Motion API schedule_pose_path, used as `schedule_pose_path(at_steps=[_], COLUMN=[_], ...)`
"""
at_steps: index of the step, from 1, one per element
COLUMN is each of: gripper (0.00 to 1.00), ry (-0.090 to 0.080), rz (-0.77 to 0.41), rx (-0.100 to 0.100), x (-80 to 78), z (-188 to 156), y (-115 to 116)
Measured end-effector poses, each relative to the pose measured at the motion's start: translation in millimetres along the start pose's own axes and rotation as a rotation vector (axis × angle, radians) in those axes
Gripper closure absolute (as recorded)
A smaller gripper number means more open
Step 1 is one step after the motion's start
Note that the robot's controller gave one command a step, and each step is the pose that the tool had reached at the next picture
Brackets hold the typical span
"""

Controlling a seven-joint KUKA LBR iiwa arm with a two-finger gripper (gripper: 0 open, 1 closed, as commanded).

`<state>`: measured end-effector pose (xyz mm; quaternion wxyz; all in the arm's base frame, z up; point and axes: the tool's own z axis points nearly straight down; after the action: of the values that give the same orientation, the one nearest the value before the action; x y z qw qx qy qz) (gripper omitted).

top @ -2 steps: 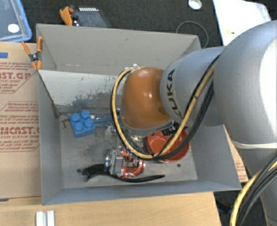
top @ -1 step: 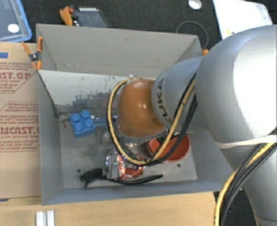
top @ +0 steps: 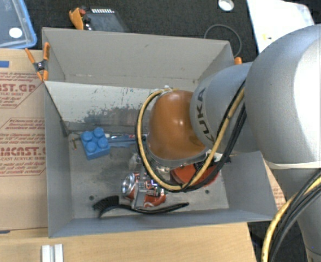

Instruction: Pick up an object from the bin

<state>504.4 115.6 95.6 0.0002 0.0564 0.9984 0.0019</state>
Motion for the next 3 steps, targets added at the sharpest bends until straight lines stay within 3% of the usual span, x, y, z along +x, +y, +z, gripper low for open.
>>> schedule_pose_path(at_steps=[1, 2, 3], gripper=[0.00, 1.00, 1.00], ry=[-0.006, -0.009, -0.009], rz=[0.195, 0.220, 0.220], rx=[-0.003, -0.005, -0.005], x=[4.9, -22.9, -22.9], z=[20, 24, 24], y=[-15, -3, -3])
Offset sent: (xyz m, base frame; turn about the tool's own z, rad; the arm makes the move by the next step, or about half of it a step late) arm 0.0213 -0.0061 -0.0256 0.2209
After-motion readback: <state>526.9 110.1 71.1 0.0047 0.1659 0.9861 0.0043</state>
